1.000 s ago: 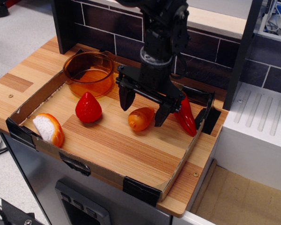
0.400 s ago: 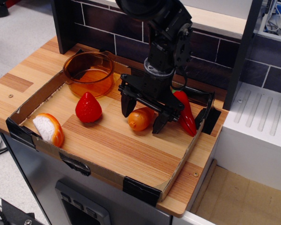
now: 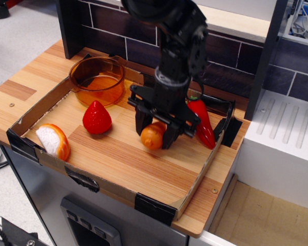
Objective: Put carrot in pot
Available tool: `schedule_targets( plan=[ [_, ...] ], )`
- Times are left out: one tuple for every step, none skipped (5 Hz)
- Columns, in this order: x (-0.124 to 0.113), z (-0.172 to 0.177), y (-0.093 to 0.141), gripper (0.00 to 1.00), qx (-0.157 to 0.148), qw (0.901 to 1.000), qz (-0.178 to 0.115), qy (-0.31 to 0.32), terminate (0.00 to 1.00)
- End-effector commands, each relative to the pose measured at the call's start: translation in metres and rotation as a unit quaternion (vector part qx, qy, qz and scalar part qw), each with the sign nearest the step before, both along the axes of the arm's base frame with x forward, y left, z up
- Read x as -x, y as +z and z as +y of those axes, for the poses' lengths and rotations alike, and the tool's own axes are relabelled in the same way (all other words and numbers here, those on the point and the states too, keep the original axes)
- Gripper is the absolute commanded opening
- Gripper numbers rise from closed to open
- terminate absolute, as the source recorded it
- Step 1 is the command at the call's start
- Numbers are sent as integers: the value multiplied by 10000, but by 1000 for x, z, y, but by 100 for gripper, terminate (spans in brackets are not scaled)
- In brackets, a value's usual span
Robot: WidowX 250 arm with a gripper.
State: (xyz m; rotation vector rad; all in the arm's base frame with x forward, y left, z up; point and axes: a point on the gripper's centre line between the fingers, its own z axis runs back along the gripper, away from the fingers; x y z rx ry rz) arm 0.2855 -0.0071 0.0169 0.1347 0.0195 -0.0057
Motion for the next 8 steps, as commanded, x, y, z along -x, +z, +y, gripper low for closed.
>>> schedule_targets(
  plan=[
    [-11, 30, 76, 0, 45, 9927, -1080, 544, 0],
    [-22, 59, 87, 0, -342, 9813, -1504, 1155, 0],
    [-34, 96, 84, 0, -619, 9707, -1474, 1794, 0],
    [-39, 111, 70, 0, -833, 9682, -1339, 1939, 0],
    [-39, 115, 56, 0, -1059, 9689, -1213, 1877, 0],
    [-39, 116, 51, 100, -1172, 9673, -1187, 1911, 0],
    [-44, 118, 48, 100, -1186, 9649, -1126, 2053, 0],
    [-47, 120, 49, 100, -1175, 9638, -1114, 2118, 0]
  ],
)
